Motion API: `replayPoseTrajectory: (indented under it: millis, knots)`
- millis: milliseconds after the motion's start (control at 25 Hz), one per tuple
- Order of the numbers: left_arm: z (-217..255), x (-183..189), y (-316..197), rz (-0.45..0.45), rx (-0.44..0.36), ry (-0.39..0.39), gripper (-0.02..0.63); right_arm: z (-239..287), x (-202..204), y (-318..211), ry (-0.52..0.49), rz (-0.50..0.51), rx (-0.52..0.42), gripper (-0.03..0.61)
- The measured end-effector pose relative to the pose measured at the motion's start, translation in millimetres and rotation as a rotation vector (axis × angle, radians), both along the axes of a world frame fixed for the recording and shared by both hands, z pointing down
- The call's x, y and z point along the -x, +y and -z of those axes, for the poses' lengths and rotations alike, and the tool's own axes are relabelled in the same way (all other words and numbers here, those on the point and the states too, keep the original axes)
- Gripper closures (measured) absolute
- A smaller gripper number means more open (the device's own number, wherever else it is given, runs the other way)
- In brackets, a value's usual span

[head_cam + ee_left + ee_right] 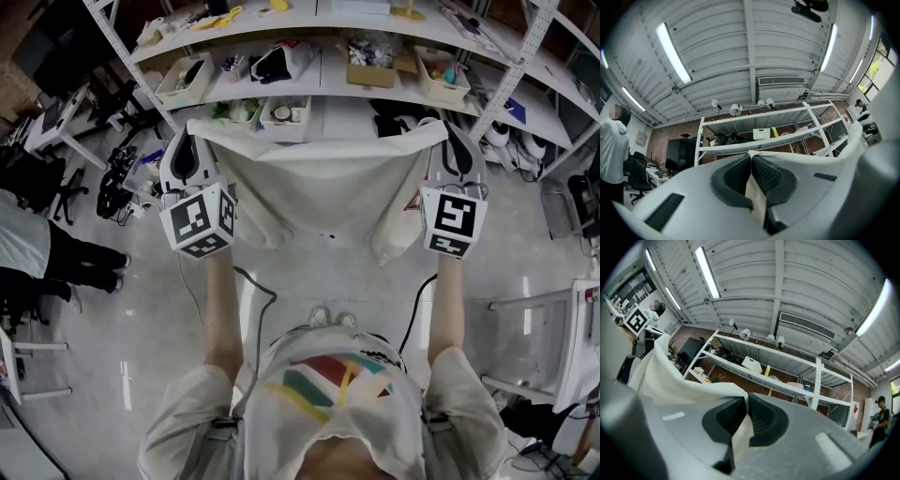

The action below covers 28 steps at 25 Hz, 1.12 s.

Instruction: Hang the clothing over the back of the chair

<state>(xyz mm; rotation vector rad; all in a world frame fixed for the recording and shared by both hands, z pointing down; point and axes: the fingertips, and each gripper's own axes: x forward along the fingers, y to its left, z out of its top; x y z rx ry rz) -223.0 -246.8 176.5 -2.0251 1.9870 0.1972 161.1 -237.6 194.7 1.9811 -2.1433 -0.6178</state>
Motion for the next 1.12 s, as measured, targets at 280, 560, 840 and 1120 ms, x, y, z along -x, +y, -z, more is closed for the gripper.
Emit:
replayPoseTrajectory:
  millis: [280,560,840,1120]
  knots:
    - [47.0,3.4,-9.0,-0.006,-0.08,-0.029,0.597,50.3,-14.1,-11.2,0.031,-0.024,-0.092,0.571]
    - [82.7,1.6,-17.5,-0.007,-0.118,-0.061,0.597,80.9,-15.1,-20.3,0.033,-0.019,-0.133,0.571]
    - [95.9,8.1,-20.2,0.001,-0.12,-0.08,0.598,101.0,-11.4,-24.3,0.048,-0.014,-0.168,0.569]
    - [63.2,13.5,-33.9,0.012,-0.035,-0.082,0.597,64.7,-6.3,-41.6,0.043,-0.007,-0.083,0.571]
